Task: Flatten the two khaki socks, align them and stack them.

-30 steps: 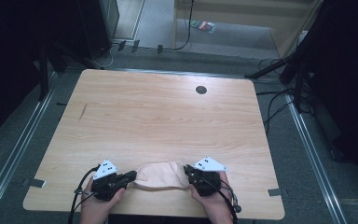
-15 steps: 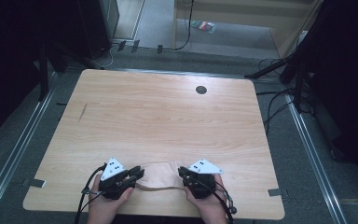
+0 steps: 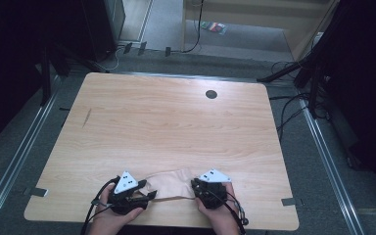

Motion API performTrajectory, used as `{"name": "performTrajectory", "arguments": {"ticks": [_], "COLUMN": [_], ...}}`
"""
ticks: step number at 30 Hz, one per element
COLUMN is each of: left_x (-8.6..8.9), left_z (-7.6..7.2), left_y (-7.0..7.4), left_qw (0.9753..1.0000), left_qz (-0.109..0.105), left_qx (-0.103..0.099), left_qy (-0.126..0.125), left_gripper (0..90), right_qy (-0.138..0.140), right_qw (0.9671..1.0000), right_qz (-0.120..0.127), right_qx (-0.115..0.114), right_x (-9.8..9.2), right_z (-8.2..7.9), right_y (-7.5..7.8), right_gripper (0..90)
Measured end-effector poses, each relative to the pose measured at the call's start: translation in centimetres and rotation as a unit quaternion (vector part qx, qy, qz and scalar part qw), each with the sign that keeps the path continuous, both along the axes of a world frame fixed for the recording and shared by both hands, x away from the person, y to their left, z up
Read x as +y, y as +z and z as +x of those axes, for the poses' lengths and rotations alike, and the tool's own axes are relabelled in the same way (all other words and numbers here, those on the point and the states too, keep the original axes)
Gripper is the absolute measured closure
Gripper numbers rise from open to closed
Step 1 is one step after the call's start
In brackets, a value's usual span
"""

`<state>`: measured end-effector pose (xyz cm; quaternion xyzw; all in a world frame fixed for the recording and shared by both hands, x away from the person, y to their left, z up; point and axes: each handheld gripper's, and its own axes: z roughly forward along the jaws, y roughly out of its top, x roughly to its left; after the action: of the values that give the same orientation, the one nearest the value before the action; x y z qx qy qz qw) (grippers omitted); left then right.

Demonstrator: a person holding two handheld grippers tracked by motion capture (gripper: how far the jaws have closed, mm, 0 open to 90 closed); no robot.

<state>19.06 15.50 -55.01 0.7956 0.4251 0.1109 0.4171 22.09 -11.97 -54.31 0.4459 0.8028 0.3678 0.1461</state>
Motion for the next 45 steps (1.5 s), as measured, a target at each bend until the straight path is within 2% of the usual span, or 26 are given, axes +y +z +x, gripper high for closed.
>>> {"name": "performTrajectory", "arguments": {"ticks": [2, 6, 9, 11, 14, 16, 18, 20, 22, 24, 27, 29, 30, 32, 35, 36, 39, 41, 43, 45], "left_x": [-0.1, -0.2, -0.4, -0.3, 0.3, 0.8, 1.3, 1.5, 1.3, 0.9, 0.4, 0.2, 0.2, 0.0, -0.6, -0.7, -0.3, 0.6, 1.5, 2.2], "left_z": [0.3, 1.8, 2.7, 3.1, 3.0, 2.6, 2.5, 2.8, 3.1, 3.4, 3.7, 3.6, 3.6, 3.5, 3.0, 2.9, 2.6, 2.2, 2.0, 2.1], "left_y": [0.0, -0.1, 0.0, 0.0, 0.1, 0.6, 1.1, 1.3, 1.0, 0.4, -0.2, -0.2, -0.2, -0.3, -0.3, -0.3, -0.1, 0.4, 0.7, 0.8], "left_qw": [0.9999, 0.9998, 0.9993, 0.9993, 0.9993, 0.9989, 0.9979, 0.9970, 0.9977, 0.9986, 0.9998, 0.9998, 0.9998, 0.9996, 0.9973, 0.9966, 0.9970, 0.9975, 0.9979, 0.9983], "left_qz": [0.012, 0.010, 0.024, 0.023, 0.004, -0.008, -0.033, -0.047, -0.044, -0.034, -0.007, 0.003, 0.006, 0.015, 0.054, 0.060, 0.044, 0.028, 0.007, -0.009], "left_qx": [-0.008, -0.011, -0.015, -0.017, -0.021, -0.036, -0.049, -0.058, -0.051, -0.039, -0.013, -0.016, -0.017, -0.022, -0.045, -0.049, -0.051, -0.059, -0.062, -0.057], "left_qy": [-0.009, -0.012, -0.022, -0.026, -0.030, -0.029, -0.025, -0.017, -0.009, -0.006, -0.010, -0.011, -0.011, -0.013, -0.020, -0.029, -0.037, -0.027, -0.016, -0.008], "left_gripper": [40.3, 37.8, 36.2, 36.2, 35.9, 35.3, 36.9, 41.0, 44.5, 42.9, 42.1, 41.6, 41.4, 41.4, 40.2, 39.0, 32.5, 31.9, 37.7, 47.7], "right_qy": [-0.004, -0.011, -0.017, -0.022, -0.030, -0.029, -0.025, -0.024, -0.017, -0.005, 0.007, 0.002, 0.000, -0.002, -0.003, -0.003, -0.013, -0.004, 0.006, 0.025], "right_qw": [0.9999, 0.9998, 0.9996, 0.9995, 0.9995, 0.9995, 0.9989, 0.9977, 0.9970, 0.9975, 0.9991, 0.9997, 0.9998, 0.9997, 0.9998, 0.9998, 0.9998, 0.9993, 0.9979, 0.9969], "right_qz": [-0.011, -0.009, -0.011, -0.009, -0.002, 0.013, 0.030, 0.041, 0.050, 0.053, 0.031, 0.018, 0.006, 0.004, 0.000, 0.000, 0.012, 0.037, 0.063, 0.072], "right_qx": [-0.009, -0.014, -0.019, -0.020, -0.014, -0.008, -0.025, -0.048, -0.057, -0.047, -0.029, -0.018, -0.018, -0.023, -0.021, -0.021, -0.005, -0.009, -0.017, -0.022], "right_x": [0.0, -0.1, 0.1, 0.1, 0.1, 0.0, -0.2, -0.2, 0.0, 0.5, 1.4, 1.7, 1.7, 1.5, 1.4, 1.3, 1.2, 1.0, 1.2, 1.9], "right_z": [0.1, 0.5, 0.8, 1.1, 1.3, 1.2, 0.8, 0.5, 0.5, 0.8, 1.2, 1.4, 1.5, 1.7, 1.8, 1.9, 2.0, 2.0, 2.0, 2.0], "right_y": [0.0, -0.1, -0.2, -0.2, -0.2, 0.1, 0.7, 1.3, 1.6, 1.4, 0.5, 0.0, -0.2, -0.4, -0.4, -0.3, -0.1, 0.6, 1.6, 2.3], "right_gripper": [82.0, 82.5, 82.6, 82.7, 80.8, 77.3, 78.1, 79.8, 80.8, 81.0, 81.0, 79.2, 78.4, 78.6, 79.8, 79.8, 75.5, 73.9, 75.7, 79.5]}}
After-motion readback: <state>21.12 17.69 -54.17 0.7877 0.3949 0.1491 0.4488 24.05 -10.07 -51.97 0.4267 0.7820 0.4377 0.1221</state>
